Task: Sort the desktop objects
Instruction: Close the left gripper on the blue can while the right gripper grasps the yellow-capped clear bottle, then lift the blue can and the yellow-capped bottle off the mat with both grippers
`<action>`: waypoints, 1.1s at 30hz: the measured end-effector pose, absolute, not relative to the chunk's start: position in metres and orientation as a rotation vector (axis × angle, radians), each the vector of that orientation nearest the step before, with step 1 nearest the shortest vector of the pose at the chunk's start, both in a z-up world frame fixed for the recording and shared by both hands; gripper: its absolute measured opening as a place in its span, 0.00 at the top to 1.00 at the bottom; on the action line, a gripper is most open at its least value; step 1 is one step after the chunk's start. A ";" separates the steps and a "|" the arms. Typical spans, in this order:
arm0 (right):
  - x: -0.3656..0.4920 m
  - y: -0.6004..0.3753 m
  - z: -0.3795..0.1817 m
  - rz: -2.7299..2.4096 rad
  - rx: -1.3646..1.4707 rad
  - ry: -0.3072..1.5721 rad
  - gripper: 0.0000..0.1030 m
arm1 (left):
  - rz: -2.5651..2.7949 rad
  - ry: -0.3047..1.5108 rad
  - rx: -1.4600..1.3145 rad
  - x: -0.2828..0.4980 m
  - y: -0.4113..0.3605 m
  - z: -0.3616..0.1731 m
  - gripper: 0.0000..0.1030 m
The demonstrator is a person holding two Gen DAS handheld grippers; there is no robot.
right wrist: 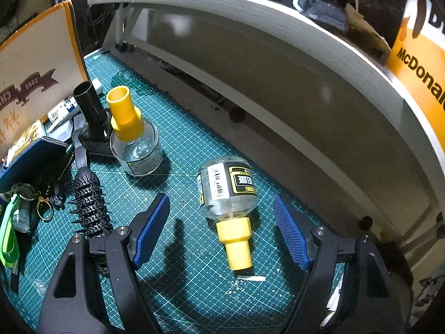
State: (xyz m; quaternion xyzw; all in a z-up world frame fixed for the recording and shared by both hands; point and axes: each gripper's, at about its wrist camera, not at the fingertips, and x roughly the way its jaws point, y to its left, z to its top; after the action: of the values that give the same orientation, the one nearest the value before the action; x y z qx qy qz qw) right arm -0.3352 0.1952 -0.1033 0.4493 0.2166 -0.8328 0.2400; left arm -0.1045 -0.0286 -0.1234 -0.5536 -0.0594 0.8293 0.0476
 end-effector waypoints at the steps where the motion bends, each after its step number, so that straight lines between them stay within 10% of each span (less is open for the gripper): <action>1: -0.337 0.196 -0.101 -2.281 1.223 0.588 0.28 | 2.537 -0.133 -1.717 -0.107 -0.025 -0.127 0.53; 10: -0.349 0.193 -0.105 -2.263 1.221 0.579 0.29 | 2.564 0.035 -1.724 -0.116 0.004 -0.130 0.53; 17: -0.359 0.187 -0.119 -2.245 1.307 0.583 0.58 | 2.581 0.000 -1.672 -0.113 0.000 -0.125 0.55; 33: -0.301 0.206 -0.079 -2.366 1.226 0.341 0.58 | 2.638 -0.011 -1.436 -0.083 0.001 -0.083 0.56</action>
State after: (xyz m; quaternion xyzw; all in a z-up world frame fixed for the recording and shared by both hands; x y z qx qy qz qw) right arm -0.3008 0.2059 -0.0786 0.4445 0.1236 -0.8580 0.2257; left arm -0.0835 0.0010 -0.0830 -0.4770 -0.0035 0.8762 0.0687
